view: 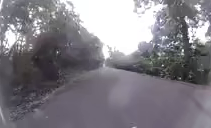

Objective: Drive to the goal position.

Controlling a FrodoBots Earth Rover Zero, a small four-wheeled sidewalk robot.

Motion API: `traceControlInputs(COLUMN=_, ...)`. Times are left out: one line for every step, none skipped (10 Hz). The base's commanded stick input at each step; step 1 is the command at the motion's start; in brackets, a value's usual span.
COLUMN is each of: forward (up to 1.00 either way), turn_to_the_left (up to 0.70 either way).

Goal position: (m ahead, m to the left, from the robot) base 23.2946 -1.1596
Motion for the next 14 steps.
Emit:
traceControlInputs(forward=0.7, turn_to_the_left=0.0)
traceControlInputs(forward=0.7, turn_to_the_left=0.0)
traceControlInputs(forward=0.7, turn_to_the_left=0.0)
traceControlInputs(forward=0.7, turn_to_the_left=0.0)
traceControlInputs(forward=0.7, turn_to_the_left=0.0)
traceControlInputs(forward=0.7, turn_to_the_left=0.0)
traceControlInputs(forward=0.7, turn_to_the_left=0.0)
traceControlInputs(forward=0.7, turn_to_the_left=0.0)
traceControlInputs(forward=0.7, turn_to_the_left=0.0)
traceControlInputs(forward=0.7, turn_to_the_left=0.0)
traceControlInputs(forward=0.7, turn_to_the_left=0.0)
traceControlInputs(forward=0.7, turn_to_the_left=0.0)
traceControlInputs(forward=0.7, turn_to_the_left=0.0)
traceControlInputs(forward=0.7, turn_to_the_left=0.0)
